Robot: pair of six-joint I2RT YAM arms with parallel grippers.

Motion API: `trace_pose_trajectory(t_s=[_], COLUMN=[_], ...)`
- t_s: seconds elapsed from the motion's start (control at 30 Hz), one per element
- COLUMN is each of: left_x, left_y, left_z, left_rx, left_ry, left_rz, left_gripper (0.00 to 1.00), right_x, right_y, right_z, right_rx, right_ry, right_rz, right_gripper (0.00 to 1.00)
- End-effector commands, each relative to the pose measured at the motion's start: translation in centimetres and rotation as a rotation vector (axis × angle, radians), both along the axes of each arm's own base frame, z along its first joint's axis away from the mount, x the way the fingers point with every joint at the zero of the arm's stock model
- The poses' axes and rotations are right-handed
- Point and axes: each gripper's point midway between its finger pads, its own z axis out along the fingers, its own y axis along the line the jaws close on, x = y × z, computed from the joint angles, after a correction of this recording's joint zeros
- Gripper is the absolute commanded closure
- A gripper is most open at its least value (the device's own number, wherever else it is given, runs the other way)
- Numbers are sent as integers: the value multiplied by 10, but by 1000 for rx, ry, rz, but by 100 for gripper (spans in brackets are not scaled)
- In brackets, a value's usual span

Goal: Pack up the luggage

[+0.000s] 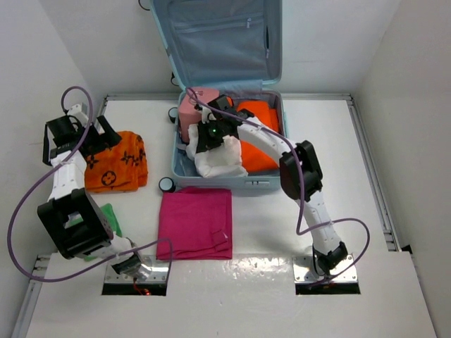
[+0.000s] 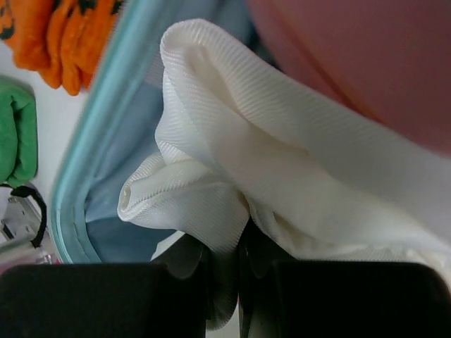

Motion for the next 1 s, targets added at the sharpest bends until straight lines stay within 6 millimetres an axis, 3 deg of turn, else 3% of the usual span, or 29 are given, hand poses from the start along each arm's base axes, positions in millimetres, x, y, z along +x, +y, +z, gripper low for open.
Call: trace_pose_trajectory(t_s=[0.0,0.13,0.2,0.3,0.4,0.47,0.63,0.73,0.77,0.8,0.83,0.97], left_x=[6,6,6,7,7,7,3,0,1,3,4,6], left_y=[11,11,12,10,10,10,12,17,13,10,10,-6], left_z=[9,9,5,5,5,5,9,8,8,7,2,-18], left_rx=[14,14,10,5,5,5,21,41,41,46,52,69], left_ry=[-40,-40,-32,-35,-35,-35,-40,-30,-30,-28,-12,68], left_rz=[9,9,9,2,2,2,18,49,40,35,43,26], left_gripper=[1,1,1,1,1,1,1,1,1,1,1,1], right_x=[-3,-26,-30,-41,-41,-36,-16,-15,-17,-17,-21,-38], right_y=[48,63,62,55,46,34,4,-3,-1,-2,-1,9], right_z=[24,7,2,-25,-47,-73,-84,-66,-41,-33,-24,49], right_rx=[120,90,71,-11,-77,-167,-252,-231,-182,-171,-156,-28], right_ry=[-132,-189,-221,-290,-312,-322,-352,-341,-361,-362,-359,-393], right_rz=[150,264,277,338,359,382,370,352,356,353,354,373], right_gripper=[100,100,100,99,97,97,93,71,60,42,36,23])
